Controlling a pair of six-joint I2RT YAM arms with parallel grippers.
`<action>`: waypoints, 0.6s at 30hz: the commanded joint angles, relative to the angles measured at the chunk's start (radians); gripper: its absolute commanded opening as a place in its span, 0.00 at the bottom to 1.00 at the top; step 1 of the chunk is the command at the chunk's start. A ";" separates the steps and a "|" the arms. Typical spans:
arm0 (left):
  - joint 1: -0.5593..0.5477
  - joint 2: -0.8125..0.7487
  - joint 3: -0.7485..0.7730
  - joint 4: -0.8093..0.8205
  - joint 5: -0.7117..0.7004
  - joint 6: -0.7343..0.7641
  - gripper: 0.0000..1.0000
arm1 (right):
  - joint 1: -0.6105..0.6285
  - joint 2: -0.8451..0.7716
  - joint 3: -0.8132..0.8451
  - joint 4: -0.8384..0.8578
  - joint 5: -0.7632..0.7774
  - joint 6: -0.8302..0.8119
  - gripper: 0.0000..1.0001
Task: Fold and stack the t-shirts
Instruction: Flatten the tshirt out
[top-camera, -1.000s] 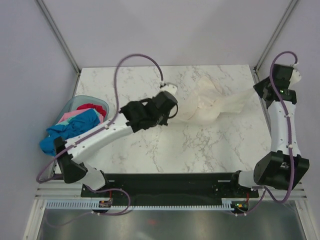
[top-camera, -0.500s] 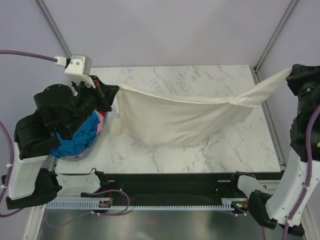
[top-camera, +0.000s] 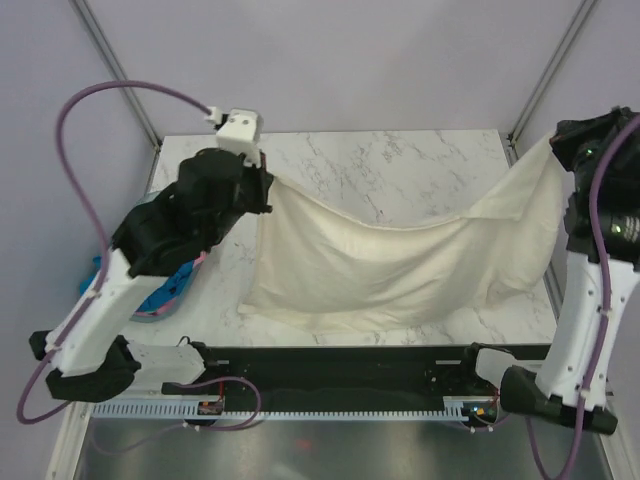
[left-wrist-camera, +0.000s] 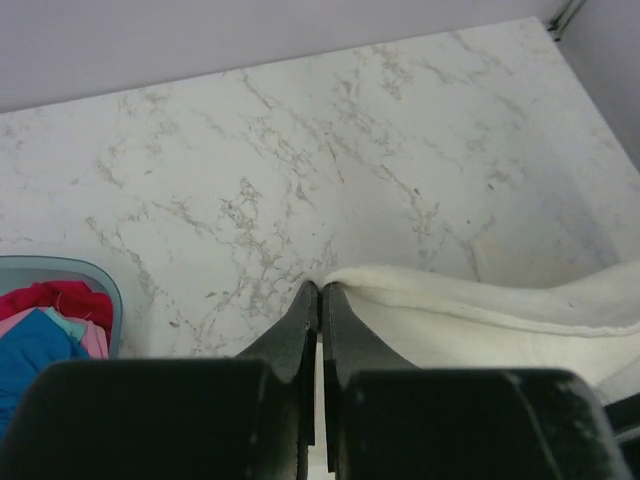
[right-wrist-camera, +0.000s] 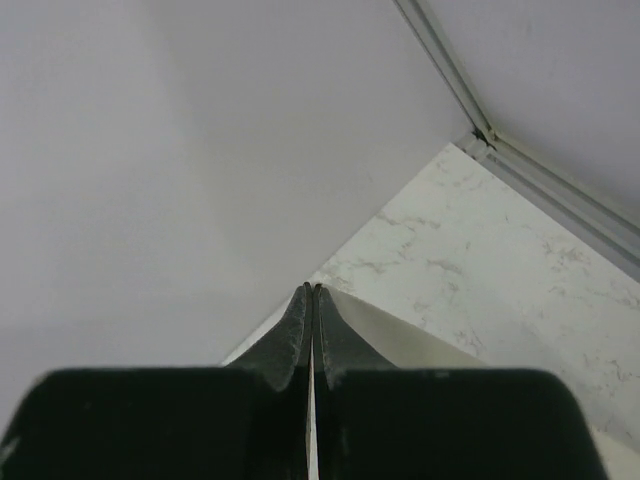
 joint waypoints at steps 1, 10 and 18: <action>0.202 0.141 -0.005 0.132 0.115 0.065 0.02 | -0.002 0.106 -0.085 0.205 -0.098 -0.006 0.00; 0.451 0.521 0.493 0.198 0.194 0.142 0.02 | 0.012 0.589 0.359 0.339 -0.186 -0.001 0.00; 0.465 0.482 0.598 0.247 0.256 0.089 0.02 | -0.004 0.697 0.670 0.303 -0.146 -0.011 0.00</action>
